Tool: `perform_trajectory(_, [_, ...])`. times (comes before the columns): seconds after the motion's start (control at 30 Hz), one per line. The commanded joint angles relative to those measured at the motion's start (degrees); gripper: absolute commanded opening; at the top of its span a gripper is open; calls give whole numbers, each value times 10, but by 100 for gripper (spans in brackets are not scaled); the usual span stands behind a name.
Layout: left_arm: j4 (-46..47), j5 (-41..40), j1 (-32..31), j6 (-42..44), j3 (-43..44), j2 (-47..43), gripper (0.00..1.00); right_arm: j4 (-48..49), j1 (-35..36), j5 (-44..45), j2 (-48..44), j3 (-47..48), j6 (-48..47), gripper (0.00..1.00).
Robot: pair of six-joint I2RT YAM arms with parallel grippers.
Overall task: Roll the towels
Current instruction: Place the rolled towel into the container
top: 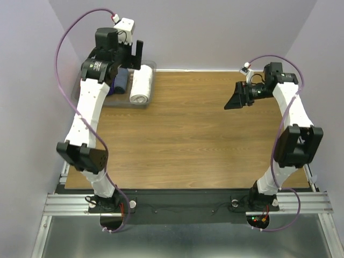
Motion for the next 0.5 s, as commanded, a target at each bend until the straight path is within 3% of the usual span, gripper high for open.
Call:
perform_trajectory(0.0, [-57, 65, -1, 17, -88, -60, 99, 96, -5, 128, -100, -44, 131, 100])
perform_trajectory(0.13, [-28, 103, -1, 0, -212, -164, 99, 141, -5, 215, -190, -133, 191, 100])
perform_trajectory(0.47, [63, 144, -1, -6, -570, -370, 99, 204, -5, 251, -364, -374, 226, 100])
